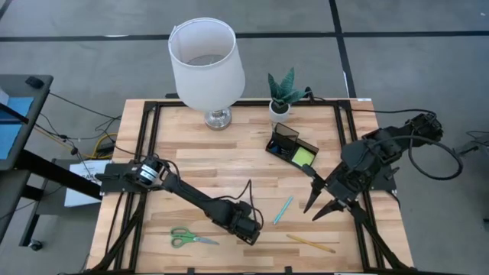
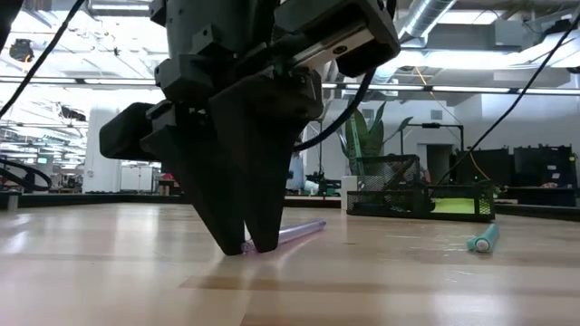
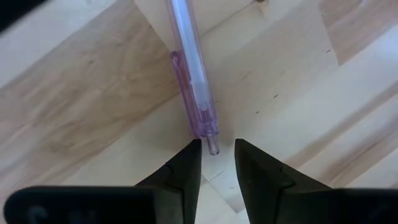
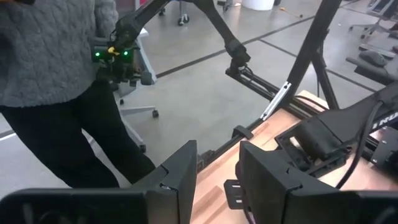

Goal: Pick and place office supplies into organizer
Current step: Put the purple pen into the black organizer

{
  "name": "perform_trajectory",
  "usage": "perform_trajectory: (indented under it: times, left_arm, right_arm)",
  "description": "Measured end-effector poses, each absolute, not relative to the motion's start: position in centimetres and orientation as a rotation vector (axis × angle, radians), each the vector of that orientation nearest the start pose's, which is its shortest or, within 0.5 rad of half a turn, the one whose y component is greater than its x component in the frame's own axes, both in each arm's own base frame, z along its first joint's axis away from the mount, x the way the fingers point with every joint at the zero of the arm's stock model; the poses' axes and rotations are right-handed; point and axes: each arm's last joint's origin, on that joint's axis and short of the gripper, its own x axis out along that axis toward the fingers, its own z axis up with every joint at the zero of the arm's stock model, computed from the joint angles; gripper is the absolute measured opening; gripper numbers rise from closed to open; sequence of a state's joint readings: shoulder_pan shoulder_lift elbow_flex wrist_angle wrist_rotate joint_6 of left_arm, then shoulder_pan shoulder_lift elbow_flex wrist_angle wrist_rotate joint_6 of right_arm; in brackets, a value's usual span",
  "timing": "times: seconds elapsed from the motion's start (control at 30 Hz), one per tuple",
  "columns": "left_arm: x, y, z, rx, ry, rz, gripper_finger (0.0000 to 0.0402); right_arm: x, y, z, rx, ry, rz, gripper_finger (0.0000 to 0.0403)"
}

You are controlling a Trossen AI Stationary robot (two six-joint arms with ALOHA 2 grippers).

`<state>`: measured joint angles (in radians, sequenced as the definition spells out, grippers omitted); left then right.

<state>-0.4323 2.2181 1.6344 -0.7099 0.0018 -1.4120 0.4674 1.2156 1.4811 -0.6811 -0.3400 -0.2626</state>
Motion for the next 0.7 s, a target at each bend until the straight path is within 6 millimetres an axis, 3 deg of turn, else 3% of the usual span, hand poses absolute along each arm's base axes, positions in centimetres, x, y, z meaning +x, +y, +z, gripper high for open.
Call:
perform_trajectory:
  times: [0.2,0.43,0.7]
  left_arm:
    - [40.1,-17.8,13.3,-0.87,1.278,0.603,0.0082]
    - [40.1,-16.8,13.2,-0.744,1.317,0.57,0.0012]
    - [40.9,-15.6,14.2,-0.636,1.33,0.492,0.0004]
  right_arm:
    - [20.8,11.1,43.5,-0.267,0.322,0.831,0.0113]
    - [20.7,11.1,43.5,-0.259,0.323,0.865,0.0113]
    - [20.7,11.1,43.3,-0.255,0.34,0.881,0.0113]
